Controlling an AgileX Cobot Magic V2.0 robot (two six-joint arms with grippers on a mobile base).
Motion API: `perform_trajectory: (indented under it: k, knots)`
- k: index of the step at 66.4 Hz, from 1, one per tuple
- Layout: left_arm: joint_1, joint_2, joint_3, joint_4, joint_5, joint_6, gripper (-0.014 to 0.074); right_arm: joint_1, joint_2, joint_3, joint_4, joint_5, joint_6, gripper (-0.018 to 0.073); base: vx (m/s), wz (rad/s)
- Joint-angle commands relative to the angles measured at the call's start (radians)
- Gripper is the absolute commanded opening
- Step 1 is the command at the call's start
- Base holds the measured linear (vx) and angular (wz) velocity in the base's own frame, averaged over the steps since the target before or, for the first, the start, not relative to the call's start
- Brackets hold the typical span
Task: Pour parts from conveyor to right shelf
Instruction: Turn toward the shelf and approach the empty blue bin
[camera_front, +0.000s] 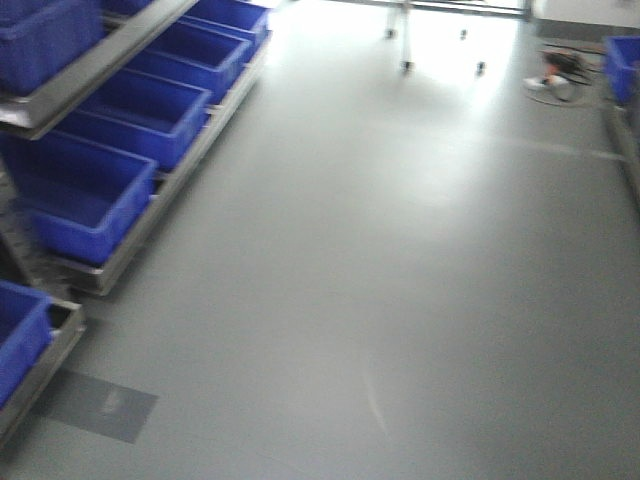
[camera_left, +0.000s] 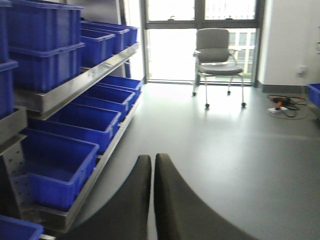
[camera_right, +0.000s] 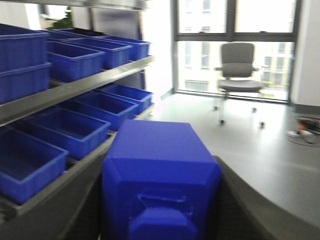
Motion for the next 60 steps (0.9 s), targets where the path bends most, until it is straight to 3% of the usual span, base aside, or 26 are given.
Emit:
perform_trajectory:
  k: [1, 35, 60]
  knots:
    - [-0.005, -0.012, -0.019, -0.006, -0.079, -0.008, -0.0006, 0.003, 0.021, -0.029, -0.003, -0.081, 0.000, -0.0005, 0.39, 0.83]
    - [-0.005, -0.012, -0.019, -0.006, -0.079, -0.008, -0.0006, 0.003, 0.021, -0.029, -0.003, -0.081, 0.000, -0.0005, 0.29, 0.96]
    - [-0.005, -0.012, -0.019, -0.006, -0.079, -0.008, -0.0006, 0.003, 0.021, -0.029, -0.003, -0.081, 0.000, -0.0005, 0.19, 0.75]
